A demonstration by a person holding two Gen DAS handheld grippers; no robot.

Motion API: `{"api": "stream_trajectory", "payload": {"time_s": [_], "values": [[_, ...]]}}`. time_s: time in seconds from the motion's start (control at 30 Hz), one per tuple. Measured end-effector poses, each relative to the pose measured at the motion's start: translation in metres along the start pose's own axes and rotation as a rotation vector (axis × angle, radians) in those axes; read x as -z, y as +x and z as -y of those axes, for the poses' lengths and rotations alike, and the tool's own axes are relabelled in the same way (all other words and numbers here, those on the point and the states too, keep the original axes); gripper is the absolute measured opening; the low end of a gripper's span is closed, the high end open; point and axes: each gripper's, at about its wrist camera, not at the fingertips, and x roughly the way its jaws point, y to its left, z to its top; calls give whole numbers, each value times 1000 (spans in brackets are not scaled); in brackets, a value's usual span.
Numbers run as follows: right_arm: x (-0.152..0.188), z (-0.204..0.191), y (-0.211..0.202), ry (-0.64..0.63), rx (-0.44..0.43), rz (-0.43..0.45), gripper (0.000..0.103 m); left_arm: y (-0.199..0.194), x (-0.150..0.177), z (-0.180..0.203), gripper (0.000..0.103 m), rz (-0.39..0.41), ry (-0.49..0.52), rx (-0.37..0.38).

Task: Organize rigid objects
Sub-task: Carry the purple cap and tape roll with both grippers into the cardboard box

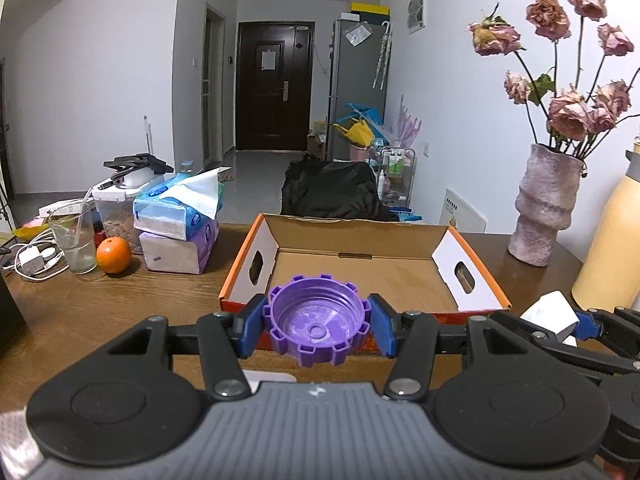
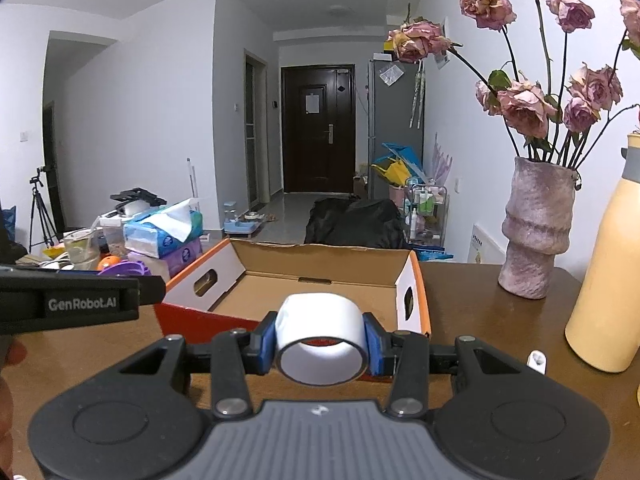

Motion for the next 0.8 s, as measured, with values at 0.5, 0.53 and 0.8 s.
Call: {"api": "stream_trajectory", "payload": {"time_s": [0.5,0.53,0.8], "values": [[-22,7,49,-1,1,-13,42,49,-24,8,55,-2,13,-30],[-24,7,53,-1,2,-12,42,53,-26,9,55,-2,13,-30],[-39,12,88,-10,20,-24,42,84,-42,14,56,-1,8,-54]]}}
